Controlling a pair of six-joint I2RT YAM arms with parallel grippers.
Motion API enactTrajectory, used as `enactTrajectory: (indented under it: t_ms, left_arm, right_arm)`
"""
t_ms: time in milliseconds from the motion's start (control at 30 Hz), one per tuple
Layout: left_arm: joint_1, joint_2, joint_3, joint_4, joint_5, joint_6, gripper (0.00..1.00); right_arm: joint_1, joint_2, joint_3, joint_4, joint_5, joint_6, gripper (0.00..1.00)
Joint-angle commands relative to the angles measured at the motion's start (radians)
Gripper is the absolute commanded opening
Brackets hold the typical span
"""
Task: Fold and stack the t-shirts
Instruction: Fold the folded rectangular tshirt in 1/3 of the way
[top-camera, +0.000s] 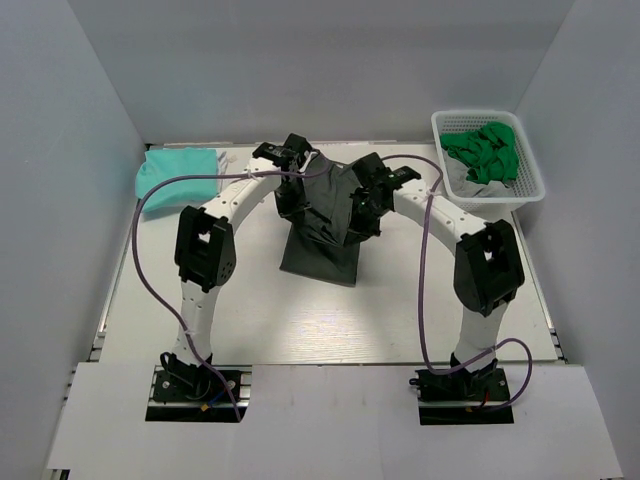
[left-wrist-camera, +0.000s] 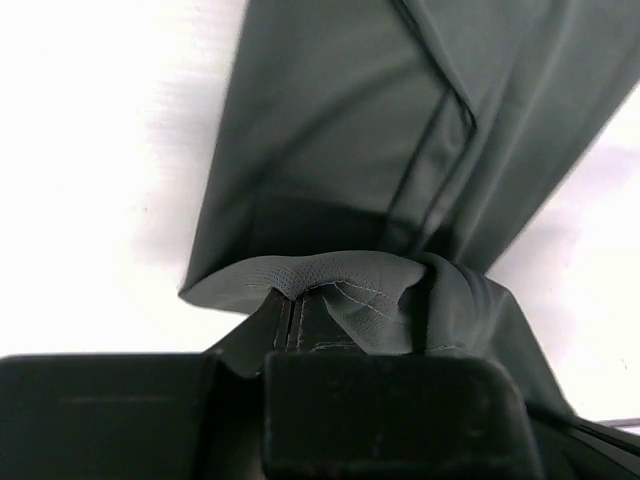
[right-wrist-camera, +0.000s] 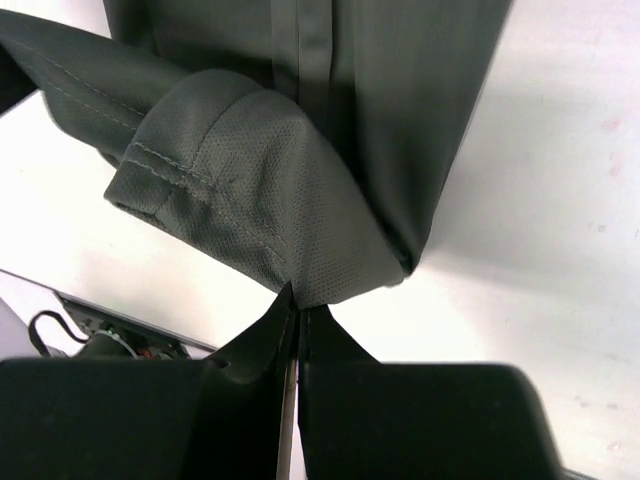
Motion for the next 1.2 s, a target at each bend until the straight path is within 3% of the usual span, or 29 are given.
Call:
enactTrajectory:
  t_ms: [0, 433, 467, 567, 600, 667, 700, 733, 767, 833, 967, 1033, 1167]
  left_arm:
    - [0.02, 0.022, 0.043, -0.01, 0.0, 0.016, 0.0]
    - [0.04, 0.088, 0.031, 0.142, 0.093, 0.048, 0.0]
    - [0.049, 0.088, 0.031, 0.142, 0.093, 0.048, 0.04]
    - [0.06, 0.127, 0.052, 0.168, 0.044, 0.048, 0.11]
    - [0.074, 0.127, 0.07, 0.177, 0.032, 0.048, 0.14]
    - [0.094, 0.163, 0.132, 0.203, 0.023, 0.048, 0.25]
    - [0.115, 0.177, 0.17, 0.203, 0.023, 0.039, 0.62]
    - [0.124, 0.188, 0.245, 0.203, 0.023, 0.039, 0.77]
    - [0.125, 0.188, 0.279, 0.203, 0.053, 0.048, 0.97]
    - [0.137, 0.165, 0.272, 0.241, 0.101, 0.064, 1.0]
    - [0.137, 0.001, 0.03, 0.349, 0.142, 0.065, 1.0]
    - [0.137, -0.066, -0.081, 0.349, 0.142, 0.065, 1.0]
    - [0.137, -0.134, -0.197, 0.261, 0.107, 0.083, 1.0]
  right_arm:
    - [-0.025, 0.033, 0.055, 0.036, -0.044, -0.027, 0.0]
    - [-0.084, 0.191, 0.138, 0.097, -0.057, -0.039, 0.0]
    - [-0.09, 0.205, 0.14, 0.1, -0.054, -0.038, 0.0]
    - [-0.113, 0.239, 0.178, 0.128, -0.04, -0.032, 0.21]
    - [-0.121, 0.245, 0.189, 0.146, -0.035, -0.03, 0.32]
    - [-0.15, 0.282, 0.244, 0.177, -0.035, -0.042, 0.42]
    - [-0.157, 0.294, 0.294, 0.174, -0.043, -0.048, 0.48]
    - [-0.171, 0.334, 0.325, 0.165, -0.055, -0.077, 0.61]
    - [-0.183, 0.343, 0.395, 0.139, -0.081, -0.082, 0.67]
    - [-0.182, 0.33, 0.4, 0.146, -0.095, -0.116, 0.89]
    - [-0.167, 0.178, 0.229, 0.249, -0.113, -0.128, 0.91]
    - [-0.156, 0.127, 0.093, 0.335, -0.147, -0.136, 0.91]
    - [-0.116, 0.04, 0.003, 0.39, -0.233, -0.208, 0.91]
